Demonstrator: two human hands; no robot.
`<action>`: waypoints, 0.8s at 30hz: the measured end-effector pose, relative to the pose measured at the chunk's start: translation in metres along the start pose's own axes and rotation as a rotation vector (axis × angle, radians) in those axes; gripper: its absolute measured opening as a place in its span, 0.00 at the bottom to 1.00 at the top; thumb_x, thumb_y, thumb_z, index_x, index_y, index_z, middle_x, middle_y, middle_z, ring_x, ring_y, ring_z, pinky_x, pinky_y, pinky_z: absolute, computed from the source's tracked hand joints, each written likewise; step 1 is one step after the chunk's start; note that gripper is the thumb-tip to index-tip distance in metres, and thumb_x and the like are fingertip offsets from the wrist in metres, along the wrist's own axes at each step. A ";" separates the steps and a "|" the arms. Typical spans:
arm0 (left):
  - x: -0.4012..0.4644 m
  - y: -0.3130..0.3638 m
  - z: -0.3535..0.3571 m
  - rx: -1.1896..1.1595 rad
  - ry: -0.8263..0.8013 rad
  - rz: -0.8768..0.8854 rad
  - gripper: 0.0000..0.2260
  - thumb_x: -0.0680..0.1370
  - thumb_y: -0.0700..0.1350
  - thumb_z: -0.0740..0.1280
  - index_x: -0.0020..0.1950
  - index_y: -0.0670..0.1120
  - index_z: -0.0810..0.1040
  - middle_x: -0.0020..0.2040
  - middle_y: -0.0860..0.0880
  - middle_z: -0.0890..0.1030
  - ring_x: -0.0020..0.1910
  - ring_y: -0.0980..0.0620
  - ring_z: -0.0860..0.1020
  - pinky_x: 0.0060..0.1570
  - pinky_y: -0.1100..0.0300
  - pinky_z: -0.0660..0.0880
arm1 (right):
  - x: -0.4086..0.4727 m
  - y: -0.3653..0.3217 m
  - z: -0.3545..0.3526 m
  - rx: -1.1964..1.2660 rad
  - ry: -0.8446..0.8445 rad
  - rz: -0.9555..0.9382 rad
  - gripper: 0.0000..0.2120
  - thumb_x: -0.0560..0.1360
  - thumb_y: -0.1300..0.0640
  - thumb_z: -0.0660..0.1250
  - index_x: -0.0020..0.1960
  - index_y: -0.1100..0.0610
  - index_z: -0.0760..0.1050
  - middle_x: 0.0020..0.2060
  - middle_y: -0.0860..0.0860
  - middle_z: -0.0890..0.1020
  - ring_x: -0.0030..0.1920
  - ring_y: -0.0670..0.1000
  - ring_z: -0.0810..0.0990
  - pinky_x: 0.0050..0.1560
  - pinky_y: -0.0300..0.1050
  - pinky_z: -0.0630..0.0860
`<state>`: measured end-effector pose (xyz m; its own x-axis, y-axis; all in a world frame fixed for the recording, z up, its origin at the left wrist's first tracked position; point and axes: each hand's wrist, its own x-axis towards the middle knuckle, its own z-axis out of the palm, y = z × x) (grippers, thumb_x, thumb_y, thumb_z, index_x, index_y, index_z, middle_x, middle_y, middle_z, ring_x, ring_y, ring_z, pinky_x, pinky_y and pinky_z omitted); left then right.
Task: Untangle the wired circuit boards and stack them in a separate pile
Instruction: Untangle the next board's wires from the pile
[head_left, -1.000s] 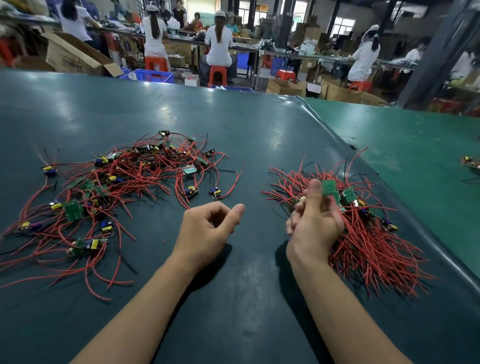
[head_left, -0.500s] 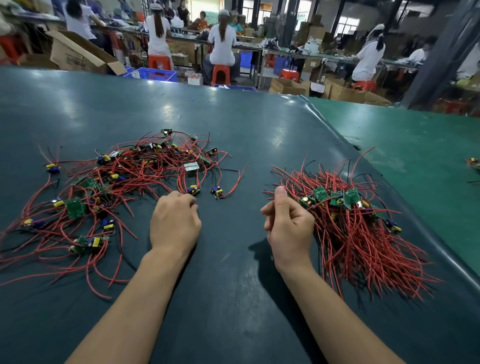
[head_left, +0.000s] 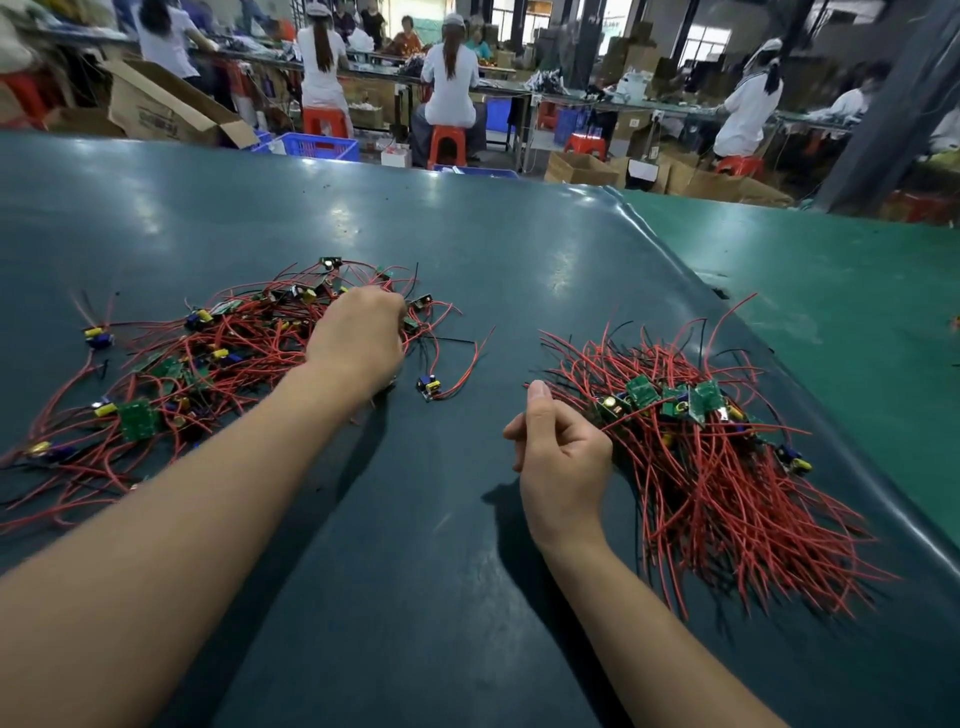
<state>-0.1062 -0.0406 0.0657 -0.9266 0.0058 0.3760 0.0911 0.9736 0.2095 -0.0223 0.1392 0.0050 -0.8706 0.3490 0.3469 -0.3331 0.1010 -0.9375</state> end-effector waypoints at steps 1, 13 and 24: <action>0.010 -0.003 0.004 0.064 -0.086 0.010 0.12 0.75 0.34 0.64 0.57 0.39 0.79 0.55 0.39 0.79 0.55 0.38 0.76 0.55 0.45 0.75 | -0.001 0.000 0.000 -0.001 -0.007 0.002 0.24 0.80 0.49 0.63 0.27 0.55 0.74 0.21 0.49 0.71 0.24 0.49 0.69 0.30 0.43 0.67; 0.008 -0.019 0.020 0.368 -0.177 -0.100 0.12 0.73 0.47 0.69 0.55 0.44 0.78 0.55 0.41 0.79 0.58 0.40 0.73 0.58 0.47 0.70 | 0.001 0.001 0.000 0.014 -0.027 0.031 0.23 0.80 0.51 0.63 0.27 0.53 0.74 0.19 0.48 0.70 0.22 0.47 0.68 0.29 0.40 0.66; -0.024 0.020 -0.070 -1.370 0.379 -0.277 0.04 0.72 0.42 0.75 0.44 0.47 0.81 0.36 0.53 0.84 0.35 0.57 0.81 0.41 0.64 0.79 | 0.002 0.001 -0.001 0.014 -0.133 0.091 0.16 0.81 0.54 0.64 0.37 0.59 0.79 0.23 0.47 0.73 0.24 0.42 0.69 0.29 0.35 0.66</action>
<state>-0.0568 -0.0370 0.1240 -0.8414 -0.4139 0.3474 0.4009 -0.0471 0.9149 -0.0237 0.1411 0.0048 -0.9373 0.2298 0.2621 -0.2547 0.0617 -0.9650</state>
